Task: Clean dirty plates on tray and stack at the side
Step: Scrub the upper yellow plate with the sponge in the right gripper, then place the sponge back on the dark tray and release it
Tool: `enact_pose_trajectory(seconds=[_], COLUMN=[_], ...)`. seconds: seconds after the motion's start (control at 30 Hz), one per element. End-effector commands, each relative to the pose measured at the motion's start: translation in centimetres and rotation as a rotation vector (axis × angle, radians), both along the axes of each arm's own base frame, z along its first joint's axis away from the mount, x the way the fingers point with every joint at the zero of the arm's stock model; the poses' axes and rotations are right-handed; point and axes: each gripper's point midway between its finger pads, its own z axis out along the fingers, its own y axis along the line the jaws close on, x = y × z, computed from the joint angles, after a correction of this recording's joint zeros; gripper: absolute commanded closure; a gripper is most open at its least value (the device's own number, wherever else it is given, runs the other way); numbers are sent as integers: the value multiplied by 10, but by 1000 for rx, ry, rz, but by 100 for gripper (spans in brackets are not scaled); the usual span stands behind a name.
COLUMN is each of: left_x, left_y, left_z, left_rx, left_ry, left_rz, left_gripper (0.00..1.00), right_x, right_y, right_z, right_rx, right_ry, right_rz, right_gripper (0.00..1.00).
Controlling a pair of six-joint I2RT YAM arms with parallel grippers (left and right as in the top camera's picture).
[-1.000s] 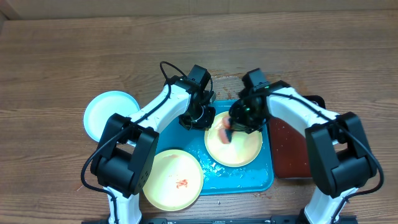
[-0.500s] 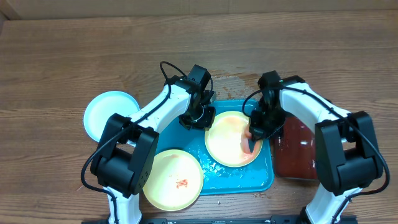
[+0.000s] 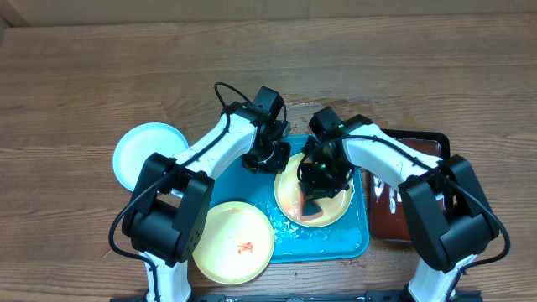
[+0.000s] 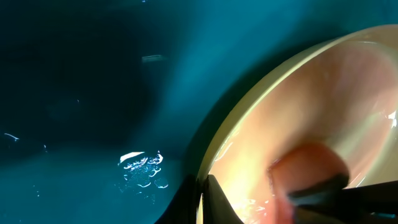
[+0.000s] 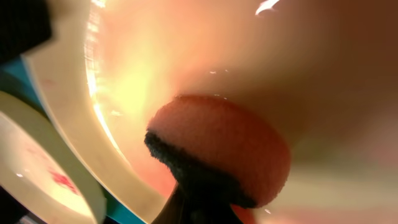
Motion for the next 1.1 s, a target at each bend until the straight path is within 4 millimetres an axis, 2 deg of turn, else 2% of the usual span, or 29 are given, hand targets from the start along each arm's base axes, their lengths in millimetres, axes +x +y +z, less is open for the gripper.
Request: enact_pose_trajectory(seconds=[0.0,0.13,0.17,0.27,0.43,0.47,0.57,0.6,0.63,0.7,0.73,0.9,1.07], left_x=[8,8,8,9,9,9,9,9,9,9,9,9,9], left_y=[-3,-3,-3,-3,-3,-3,-3,-3,-3,-3,-3,-3,-3], left_z=[8,8,8,8,8,8,8,8,8,8,8,8,8], left_rx=[-18,-17,-17,-17,-18,-18,-18,-17,-16,-16,-16,-16,-16], left_ry=[-20,-20,-20,-20,-22,-22,-22,-23,-23,-23,-23,-23,-22], left_rz=[25,25,25,25,25,25,25,24,25,25,25,25,24], left_gripper=[96,96,96,96,96,96,96,95,96,96,96,96,96], right_x=[7,31,43,59,74,76,71,69,68,65,61,56,49], right_y=[5,-17,-31,-43,-43,-43,-46,-52,-63,-100,-130,-179,-219], right_z=[0,-1,2,20,74,96,122,126,129,130,131,123,96], right_rx=[43,-9,-65,-116,-119,-111,-118,-147,-194,-360,-466,-526,-551], right_ry=[26,-15,-51,-108,-176,-193,-195,-189,-186,-184,-166,-84,-14], right_rz=[-81,-162,-186,-198,-200,-202,-228,-260,-298,-420,-509,-632,-750], right_gripper=[96,96,96,96,96,96,96,96,96,96,96,96,96])
